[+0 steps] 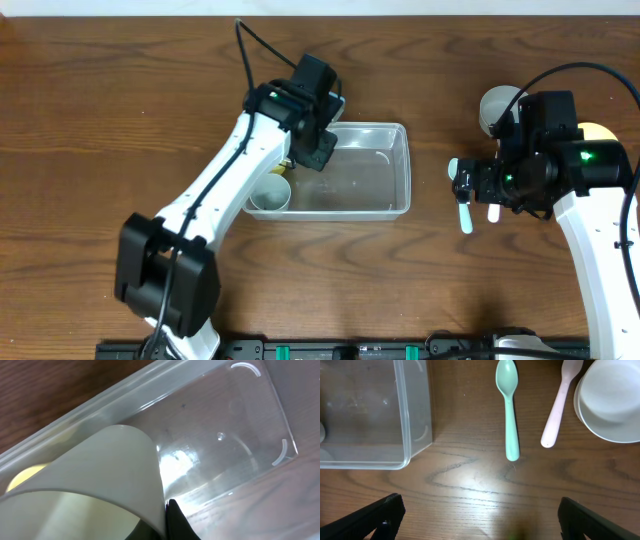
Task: Pack container
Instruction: 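Place the white cup in the container next to the yellow cup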
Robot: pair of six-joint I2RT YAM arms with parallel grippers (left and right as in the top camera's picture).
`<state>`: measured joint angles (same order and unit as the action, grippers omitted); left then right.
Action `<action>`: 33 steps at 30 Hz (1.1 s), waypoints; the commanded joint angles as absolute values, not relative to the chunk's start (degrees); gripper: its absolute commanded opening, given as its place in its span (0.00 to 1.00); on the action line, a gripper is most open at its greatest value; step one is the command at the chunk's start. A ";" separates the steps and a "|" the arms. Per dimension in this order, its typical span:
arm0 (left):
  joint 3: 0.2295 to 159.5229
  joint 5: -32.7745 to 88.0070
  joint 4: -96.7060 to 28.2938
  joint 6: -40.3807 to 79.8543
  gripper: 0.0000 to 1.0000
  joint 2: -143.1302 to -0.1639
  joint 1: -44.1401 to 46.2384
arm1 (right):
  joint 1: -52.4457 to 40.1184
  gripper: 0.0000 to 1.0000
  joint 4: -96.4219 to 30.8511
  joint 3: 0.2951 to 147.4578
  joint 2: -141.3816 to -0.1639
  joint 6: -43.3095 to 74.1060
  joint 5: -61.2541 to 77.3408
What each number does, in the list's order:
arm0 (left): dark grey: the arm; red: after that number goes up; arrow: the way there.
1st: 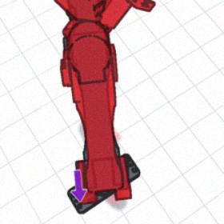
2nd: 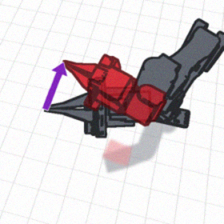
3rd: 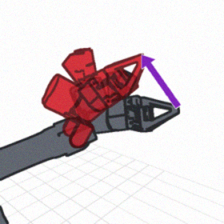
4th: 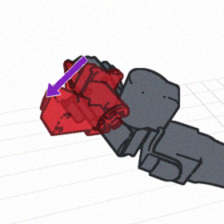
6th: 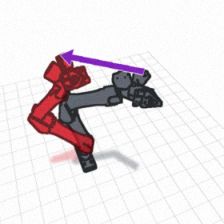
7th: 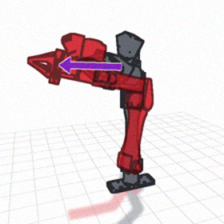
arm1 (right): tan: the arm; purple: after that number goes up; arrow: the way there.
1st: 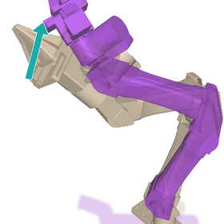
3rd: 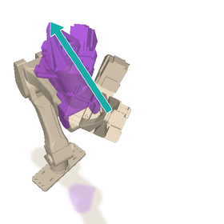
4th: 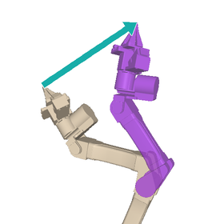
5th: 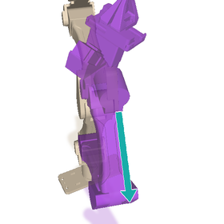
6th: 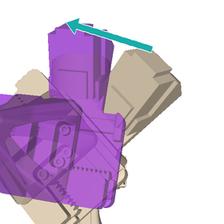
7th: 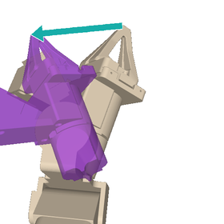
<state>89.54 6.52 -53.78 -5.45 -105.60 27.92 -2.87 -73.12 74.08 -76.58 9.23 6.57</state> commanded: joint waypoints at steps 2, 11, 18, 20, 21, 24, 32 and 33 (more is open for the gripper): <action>89.49 7.14 -53.49 -7.09 0.06 -107.28 28.01 | -2.63 0.99 -73.10 74.94 -76.73 10.24 6.22; 89.49 7.11 -52.38 -7.05 0.06 -111.77 28.01 | -2.63 0.99 -73.30 74.94 -76.73 10.24 6.24; 89.49 7.09 -52.31 -7.05 0.35 -113.16 28.01 | -2.63 0.99 -73.73 74.94 -76.73 10.24 6.24; 89.49 7.09 -52.36 -7.05 0.45 -113.16 28.01 | -2.63 0.99 -73.73 74.94 -76.73 10.24 6.24; 89.49 7.09 -52.36 -7.05 0.49 -113.16 28.01 | -2.63 0.99 -73.73 74.94 -76.73 10.24 6.24; 89.49 7.09 -52.34 -7.05 0.49 -113.16 28.01 | -2.63 0.99 -73.73 74.94 -76.73 10.24 6.24; 90.67 5.32 -54.19 -7.03 0.72 -111.07 28.01 | -2.63 0.99 -73.71 74.94 -76.73 10.22 6.22; 91.35 4.71 -55.13 -7.01 0.76 -110.34 28.01 | -2.63 0.98 -73.65 74.94 -76.73 10.24 6.22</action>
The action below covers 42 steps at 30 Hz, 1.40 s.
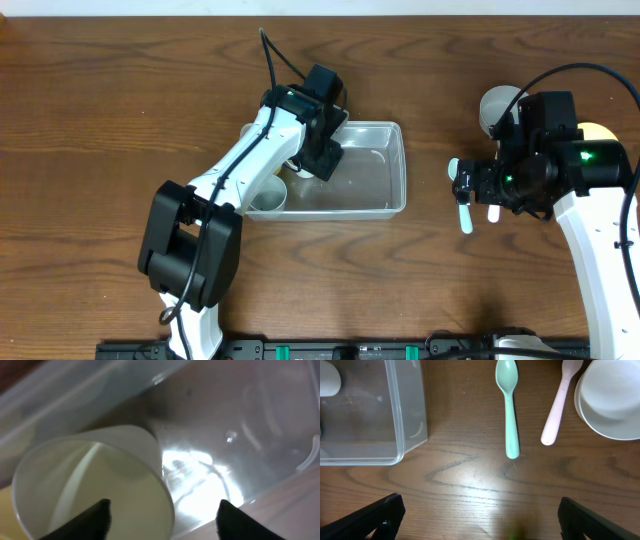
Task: Pack container
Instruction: 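Place the white cup in the container next to the yellow cup, then lift the left gripper away and reach the right gripper to the grey bowl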
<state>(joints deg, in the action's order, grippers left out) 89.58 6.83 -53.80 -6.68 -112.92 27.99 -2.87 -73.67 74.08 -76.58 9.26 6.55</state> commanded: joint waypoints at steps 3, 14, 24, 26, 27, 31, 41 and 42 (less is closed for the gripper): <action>93.84 2.33 -58.04 -4.67 0.92 -107.04 27.99 | -2.63 0.99 -73.14 74.94 -76.73 10.26 6.22; 95.81 -4.34 -65.34 4.58 0.98 -86.37 25.08 | -2.63 0.99 -72.66 75.07 -72.05 12.23 0.60; 93.95 2.20 -73.06 11.73 0.98 -74.41 7.38 | -3.42 0.99 -76.93 75.05 -53.32 16.93 0.14; 93.17 4.67 -73.54 11.70 0.98 -74.15 5.34 | -3.40 0.99 -75.33 75.05 -50.85 16.88 -0.91; 92.68 5.37 -73.73 11.73 0.98 -74.15 4.69 | -3.40 0.99 -74.26 75.05 -50.17 16.82 -1.76; 89.41 5.61 -73.06 15.59 0.98 -74.15 4.25 | -3.40 0.99 -69.71 75.05 -51.94 11.35 -3.20; 84.42 5.37 -70.57 16.75 0.98 -74.46 4.40 | -0.56 0.99 -59.44 79.35 -72.01 4.14 -6.83; 84.42 5.34 -70.94 16.36 0.98 -74.39 4.40 | 0.03 0.99 -58.83 79.94 -74.04 3.29 -6.31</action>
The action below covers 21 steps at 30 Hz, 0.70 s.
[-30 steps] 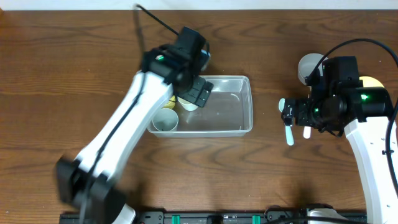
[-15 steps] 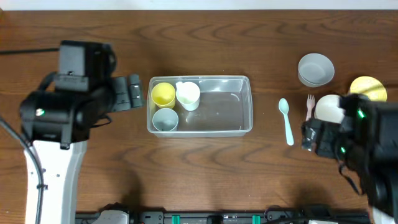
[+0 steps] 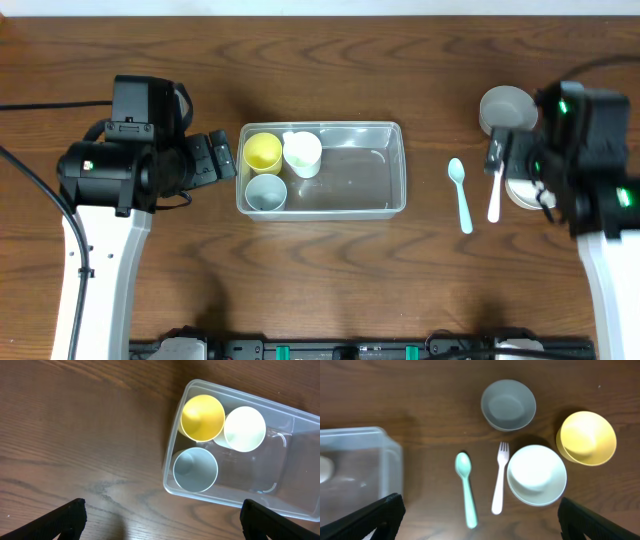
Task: Pack container
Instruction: 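Lift the left gripper away and reach the right gripper to the grey bowl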
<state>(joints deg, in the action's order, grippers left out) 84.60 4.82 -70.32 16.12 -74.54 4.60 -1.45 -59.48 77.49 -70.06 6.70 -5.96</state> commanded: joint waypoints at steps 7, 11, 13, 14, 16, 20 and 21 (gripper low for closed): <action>84.42 3.18 -71.99 15.68 0.98 -74.37 4.40 | 6.68 0.99 -51.79 84.86 -89.08 -5.30 -6.15; 84.42 2.90 -71.77 15.51 0.98 -74.37 4.40 | 9.17 0.99 -50.87 89.58 -97.89 -12.88 -6.15; 84.42 2.59 -71.83 15.51 0.98 -74.37 4.40 | 9.56 0.99 -50.92 91.61 -102.41 -13.72 -5.37; 84.42 2.31 -71.94 15.53 0.98 -74.37 4.43 | 9.58 0.99 -50.72 92.53 -104.88 -13.76 -3.44; 84.42 2.28 -72.10 15.53 0.98 -74.37 4.40 | 9.45 0.99 -49.95 93.60 -109.27 -13.78 -1.37; 84.42 2.11 -72.86 15.53 0.98 -74.37 4.40 | 8.36 0.99 -48.05 93.84 -116.55 -14.68 -1.19; 84.42 2.11 -73.03 15.53 0.98 -74.37 4.40 | 8.05 0.99 -47.62 93.84 -117.54 -14.70 -0.97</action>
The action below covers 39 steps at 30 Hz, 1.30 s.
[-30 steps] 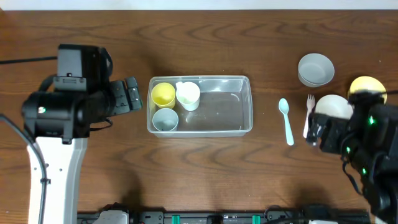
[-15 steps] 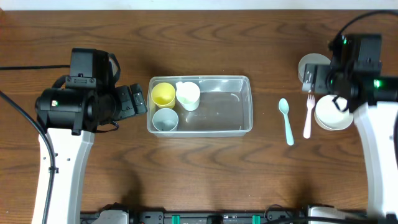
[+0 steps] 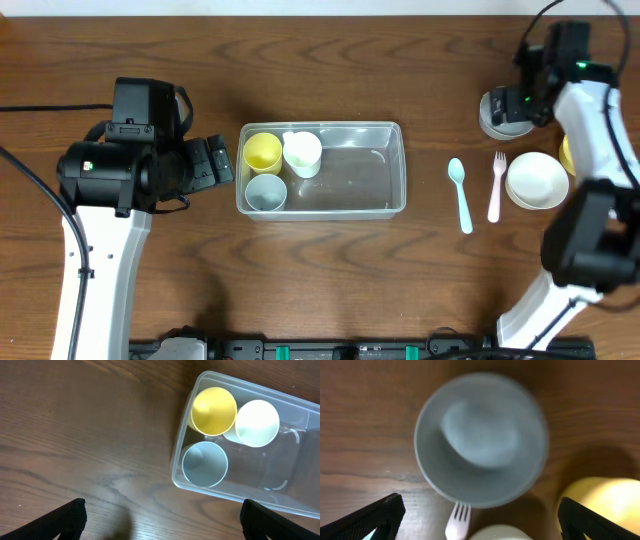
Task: Pack container
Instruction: 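Lift the left gripper away and reach the right gripper to the grey bowl, then grasp the grey bowl with the right gripper and place it in the container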
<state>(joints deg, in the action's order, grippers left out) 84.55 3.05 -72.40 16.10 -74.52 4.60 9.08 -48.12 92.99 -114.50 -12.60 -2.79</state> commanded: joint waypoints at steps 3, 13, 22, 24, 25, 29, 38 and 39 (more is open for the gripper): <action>84.42 2.11 -73.54 15.53 0.98 -74.37 4.40 | 6.52 0.99 -46.09 93.84 -120.77 -15.88 -0.56; 84.42 2.11 -73.78 15.53 0.98 -74.37 4.40 | 3.77 0.95 -45.45 93.84 -123.02 -16.67 -0.60; 84.42 2.13 -74.24 15.53 0.98 -74.37 4.40 | 3.79 0.59 -47.72 93.73 -123.02 -14.59 -0.60; 84.42 2.13 -74.26 15.53 0.98 -74.37 4.40 | 3.79 0.51 -47.75 93.69 -123.02 -14.59 -0.60; 84.42 2.13 -74.26 15.53 0.98 -74.37 4.40 | 3.79 0.47 -47.72 93.69 -123.02 -14.57 -0.60; 84.42 2.13 -74.26 15.53 0.98 -74.37 4.40 | 3.79 0.37 -47.68 93.69 -123.02 -14.15 -0.60; 84.42 2.13 -74.30 15.53 0.98 -74.37 4.40 | 3.79 0.11 -47.35 93.69 -123.02 -13.30 -0.62; 84.42 2.13 -74.35 15.53 0.98 -74.37 4.40 | 3.79 0.09 -47.33 93.69 -123.02 -13.30 -0.62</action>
